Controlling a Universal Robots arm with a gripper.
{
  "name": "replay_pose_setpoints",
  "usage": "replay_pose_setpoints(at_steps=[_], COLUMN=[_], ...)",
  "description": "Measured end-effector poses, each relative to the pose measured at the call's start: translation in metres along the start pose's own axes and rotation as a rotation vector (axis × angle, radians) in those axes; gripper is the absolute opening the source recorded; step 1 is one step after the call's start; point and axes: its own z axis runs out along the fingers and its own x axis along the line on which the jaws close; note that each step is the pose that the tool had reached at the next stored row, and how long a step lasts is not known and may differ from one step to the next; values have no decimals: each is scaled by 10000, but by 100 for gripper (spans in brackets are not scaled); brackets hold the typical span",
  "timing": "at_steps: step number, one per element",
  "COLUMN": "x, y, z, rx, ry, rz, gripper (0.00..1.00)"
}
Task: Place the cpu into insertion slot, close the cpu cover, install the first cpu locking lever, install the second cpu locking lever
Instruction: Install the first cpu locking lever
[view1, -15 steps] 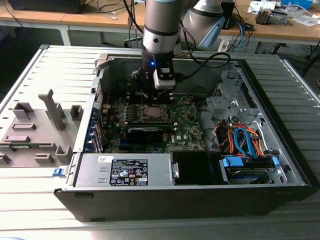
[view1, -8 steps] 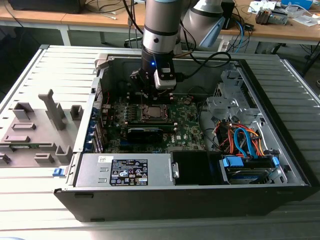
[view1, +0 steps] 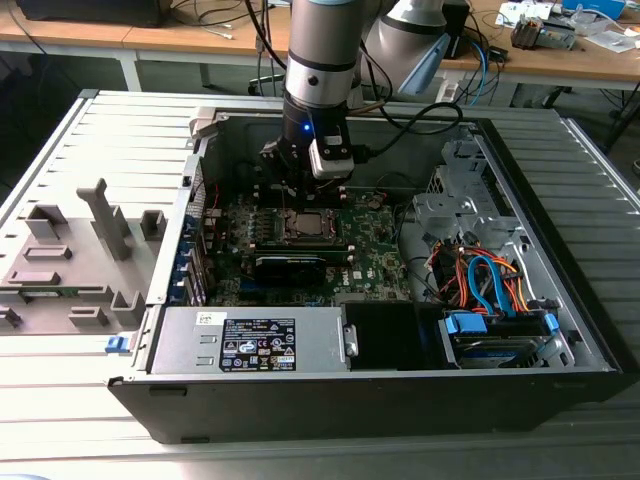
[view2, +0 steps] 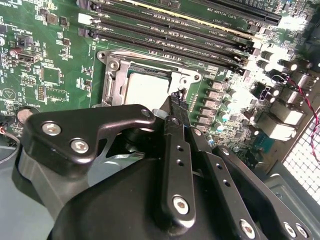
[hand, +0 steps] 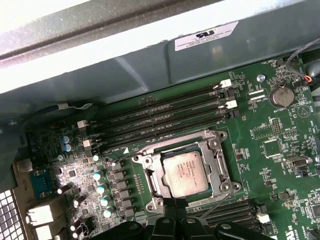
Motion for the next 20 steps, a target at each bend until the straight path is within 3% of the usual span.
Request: replay_pose_setpoints(at_steps=[20], x=[0], y=[0], z=[0], rx=[20], ry=[-20], rz=[-331], gripper=[11])
